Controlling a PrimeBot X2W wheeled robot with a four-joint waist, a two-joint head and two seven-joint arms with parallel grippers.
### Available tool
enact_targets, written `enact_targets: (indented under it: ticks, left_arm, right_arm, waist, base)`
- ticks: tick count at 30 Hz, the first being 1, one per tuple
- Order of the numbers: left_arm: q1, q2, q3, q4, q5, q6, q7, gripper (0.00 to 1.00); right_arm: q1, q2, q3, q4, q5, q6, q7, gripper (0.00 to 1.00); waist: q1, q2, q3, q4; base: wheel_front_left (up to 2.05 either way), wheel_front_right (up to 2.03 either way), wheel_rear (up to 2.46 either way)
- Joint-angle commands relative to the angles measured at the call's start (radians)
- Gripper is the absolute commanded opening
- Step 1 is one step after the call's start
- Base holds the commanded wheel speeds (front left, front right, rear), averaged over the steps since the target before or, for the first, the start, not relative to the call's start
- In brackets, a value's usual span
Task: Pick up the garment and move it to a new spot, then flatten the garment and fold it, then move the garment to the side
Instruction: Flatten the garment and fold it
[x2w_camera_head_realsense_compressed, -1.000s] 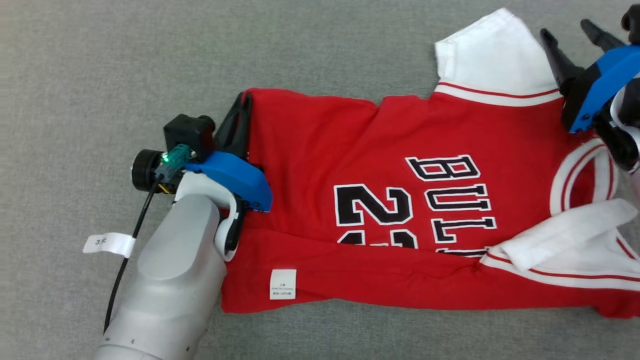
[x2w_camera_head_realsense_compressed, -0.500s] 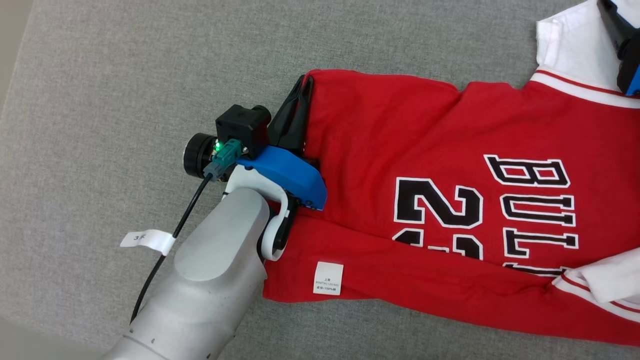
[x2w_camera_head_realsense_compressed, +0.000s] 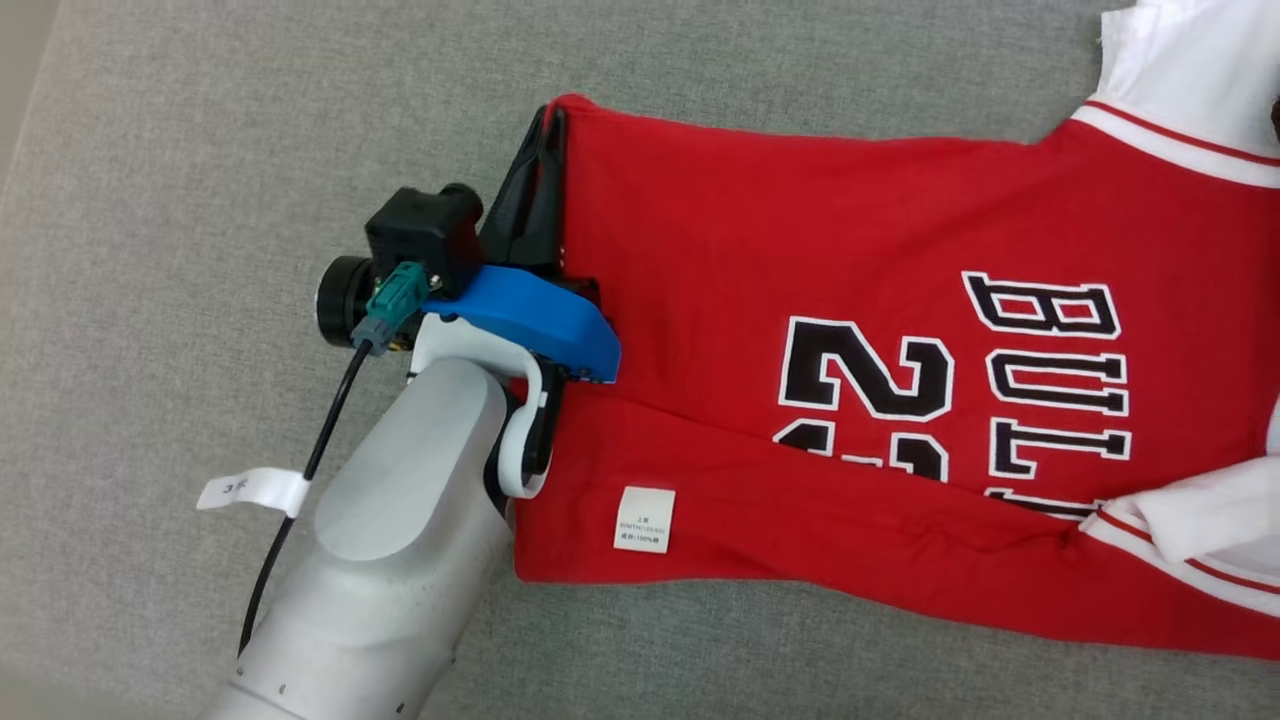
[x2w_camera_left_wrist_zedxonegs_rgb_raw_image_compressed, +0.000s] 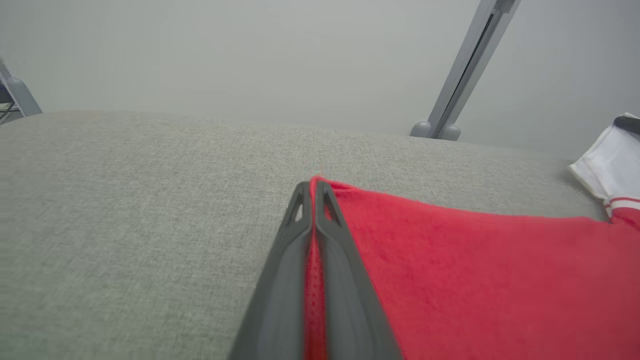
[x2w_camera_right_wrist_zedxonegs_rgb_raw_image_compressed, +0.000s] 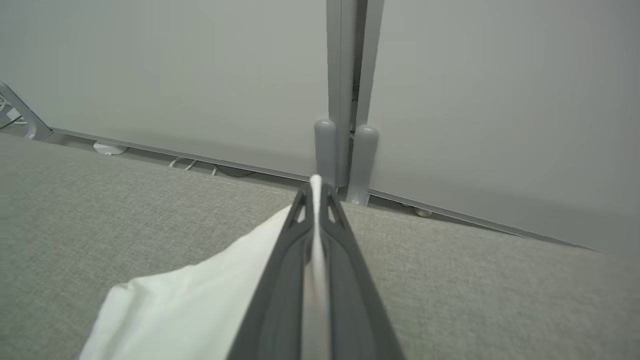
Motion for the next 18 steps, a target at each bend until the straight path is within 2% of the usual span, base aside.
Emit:
enact_targets:
  ticks: [1,5,9,15,18]
  left_arm:
    - [0.020,0.000,0.022,-0.001,0.015,0.006,-0.002,0.00]
    - [0.047,0.000,0.087,-0.003,0.049,0.010,-0.002,0.00]
    - [0.072,0.001,0.152,-0.001,0.100,-0.002,-0.002,0.00]
    - [0.122,0.002,0.245,0.018,0.184,-0.021,-0.002,0.00]
    - [0.164,0.002,0.286,0.032,0.224,-0.036,-0.002,0.00]
  right_arm:
    - [-0.002,0.020,-0.015,0.017,0.014,0.000,-0.047,0.00]
    - [0.020,0.044,-0.076,0.030,0.055,0.000,-0.141,0.00]
    - [0.094,0.061,-0.121,-0.042,0.128,0.000,-0.162,0.00]
    - [0.282,0.053,-0.206,-0.272,0.188,0.000,-0.165,0.00]
    - [0.416,0.077,-0.254,-0.389,0.198,0.000,-0.165,0.00]
  waist:
    - [0.0000,0.0000,-0.015,-0.020]
    - [0.0000,0.0000,-0.036,-0.053]
    - [0.0000,0.0000,-0.062,-0.087]
    - [0.0000,0.0000,-0.122,-0.147]
    - [0.0000,0.0000,-0.170,-0.176]
  base:
    - [0.00,0.00,0.00]
    - [0.00,0.00,0.00]
    - [0.00,0.00,0.00]
    - [0.00,0.00,0.00]
    - [0.00,0.00,0.00]
